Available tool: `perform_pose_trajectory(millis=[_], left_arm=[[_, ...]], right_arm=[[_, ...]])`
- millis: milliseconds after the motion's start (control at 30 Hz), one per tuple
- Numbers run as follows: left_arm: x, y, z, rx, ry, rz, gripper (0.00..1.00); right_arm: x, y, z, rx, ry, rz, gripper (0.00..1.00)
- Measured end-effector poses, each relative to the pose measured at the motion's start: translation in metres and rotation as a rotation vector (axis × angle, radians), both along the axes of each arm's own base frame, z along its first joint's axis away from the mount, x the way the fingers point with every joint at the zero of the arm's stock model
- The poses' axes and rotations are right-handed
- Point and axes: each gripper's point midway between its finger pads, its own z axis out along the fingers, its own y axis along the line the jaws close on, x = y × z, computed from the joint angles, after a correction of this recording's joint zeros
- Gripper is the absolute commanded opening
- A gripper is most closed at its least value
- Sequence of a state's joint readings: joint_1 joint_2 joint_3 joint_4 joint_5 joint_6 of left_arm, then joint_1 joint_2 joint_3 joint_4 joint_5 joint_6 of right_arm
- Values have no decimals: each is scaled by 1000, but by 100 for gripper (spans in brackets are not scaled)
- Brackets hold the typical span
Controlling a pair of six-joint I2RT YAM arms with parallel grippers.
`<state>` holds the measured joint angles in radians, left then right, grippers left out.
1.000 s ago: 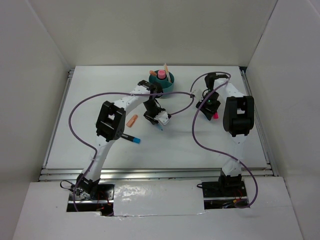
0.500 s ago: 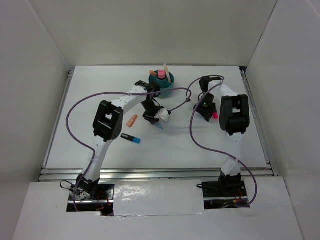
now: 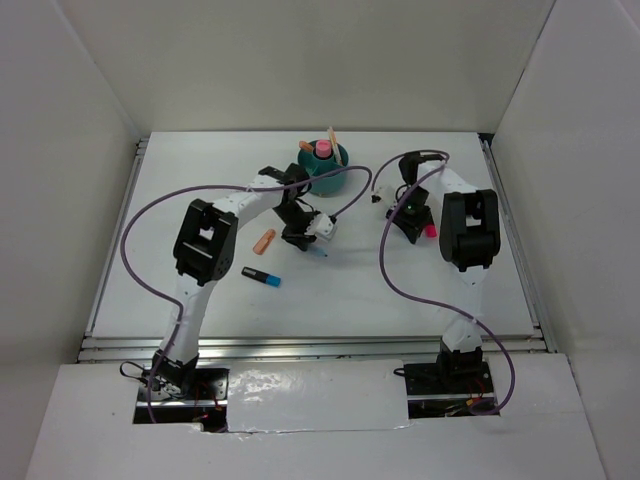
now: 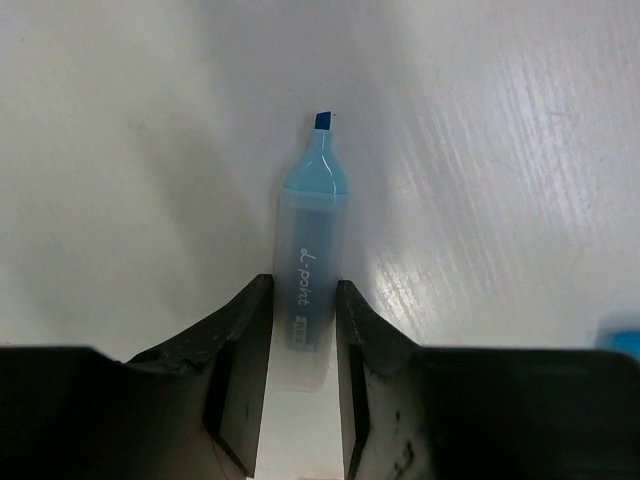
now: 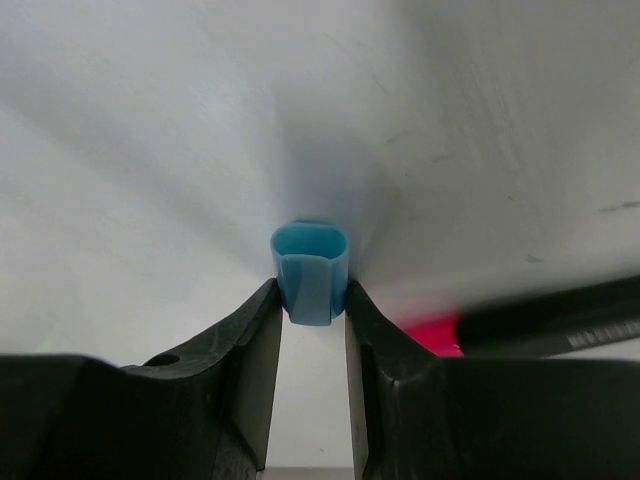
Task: Sort the stationery into containers
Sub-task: Pick up the pen from the center of the board, then close the pen cap on the pen.
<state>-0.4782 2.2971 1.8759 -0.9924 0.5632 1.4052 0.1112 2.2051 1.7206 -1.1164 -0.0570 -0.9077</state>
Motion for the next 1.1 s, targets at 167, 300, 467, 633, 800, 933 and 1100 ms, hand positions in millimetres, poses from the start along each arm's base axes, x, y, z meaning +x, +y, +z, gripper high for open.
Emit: perform_pose_trajectory(millis=[167,300,467,633,800,933,1100], left_arm=[[-2,3,3,-45,-17,119,13],[2,1,18,-100,-78,200,5],[18,-2,46,-195,-245,268,0],[28,6,68,-282,-439,346,0],[36,15,85,-389,-644,410,0],[39,20,100,-476,-796,434,0],[35,25,121,-577,-1010,424,0]], right_arm=[[-5,35,12,155,25,-30,9],[-19,68,30,273,65,-47,7],[-32,101,51,419,132,-91,6],[-35,127,70,569,174,-141,5],[-46,145,84,672,213,-151,4],[-59,160,96,731,245,-134,4],[-70,184,106,802,282,-96,3]])
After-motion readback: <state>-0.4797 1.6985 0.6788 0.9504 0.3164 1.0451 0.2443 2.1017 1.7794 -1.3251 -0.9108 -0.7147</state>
